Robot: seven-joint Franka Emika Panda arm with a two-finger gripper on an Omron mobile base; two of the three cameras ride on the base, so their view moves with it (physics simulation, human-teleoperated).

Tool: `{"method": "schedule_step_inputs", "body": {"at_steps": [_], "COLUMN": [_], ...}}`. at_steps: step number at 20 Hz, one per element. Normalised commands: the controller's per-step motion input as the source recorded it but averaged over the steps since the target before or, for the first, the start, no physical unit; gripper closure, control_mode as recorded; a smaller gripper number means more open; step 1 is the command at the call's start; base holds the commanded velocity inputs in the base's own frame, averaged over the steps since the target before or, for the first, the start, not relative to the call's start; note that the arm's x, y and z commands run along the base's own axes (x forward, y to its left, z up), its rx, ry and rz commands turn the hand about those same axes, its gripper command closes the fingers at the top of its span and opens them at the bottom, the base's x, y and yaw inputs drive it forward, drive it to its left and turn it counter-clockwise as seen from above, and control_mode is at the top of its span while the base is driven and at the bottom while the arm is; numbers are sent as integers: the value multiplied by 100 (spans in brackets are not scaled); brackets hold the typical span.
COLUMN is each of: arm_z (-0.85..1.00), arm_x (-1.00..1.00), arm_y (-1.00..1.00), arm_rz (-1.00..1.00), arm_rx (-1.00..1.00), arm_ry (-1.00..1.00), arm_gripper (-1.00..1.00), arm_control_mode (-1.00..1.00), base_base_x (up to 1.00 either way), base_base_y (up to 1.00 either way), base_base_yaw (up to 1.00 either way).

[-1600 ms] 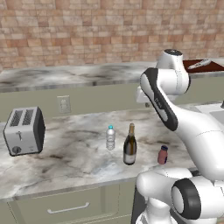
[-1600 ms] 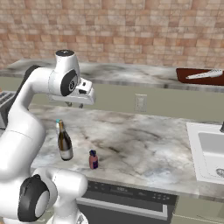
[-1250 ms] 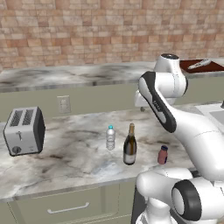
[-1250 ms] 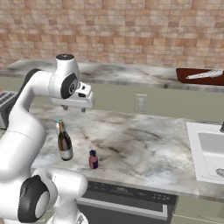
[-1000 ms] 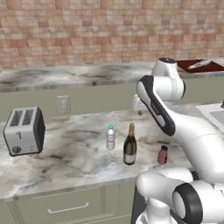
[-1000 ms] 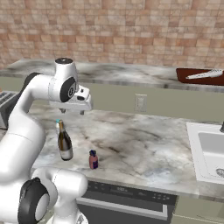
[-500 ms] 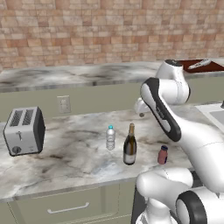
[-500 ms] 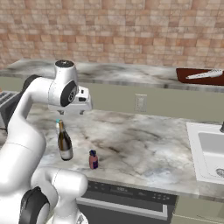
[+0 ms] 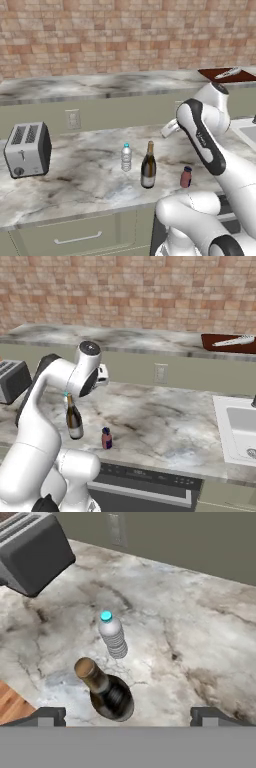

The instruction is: Place the drinks on the dining counter in a tight cluster.

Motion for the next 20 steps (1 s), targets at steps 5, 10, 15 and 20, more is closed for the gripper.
{"method": "schedule_step_inputs", "body": {"at_steps": [5,10,15,20], "arm_z": [0,0,-3,-34], "arm_x": [0,-14,-15,0], "arm_y": [0,-1,0,4], "arm_rz": [31,26,26,13], "arm_rx": [3,2,0,3], "arm_ry": [-2,-8,-10,-8], "arm_gripper": [-100,-100,-100,-100], "arm_control_mode": [-100,-100,-100,-100], "base_base_x": [0,0,0,0], "base_base_y": [0,0,0,0], "base_base_yaw": [0,0,0,0]}}
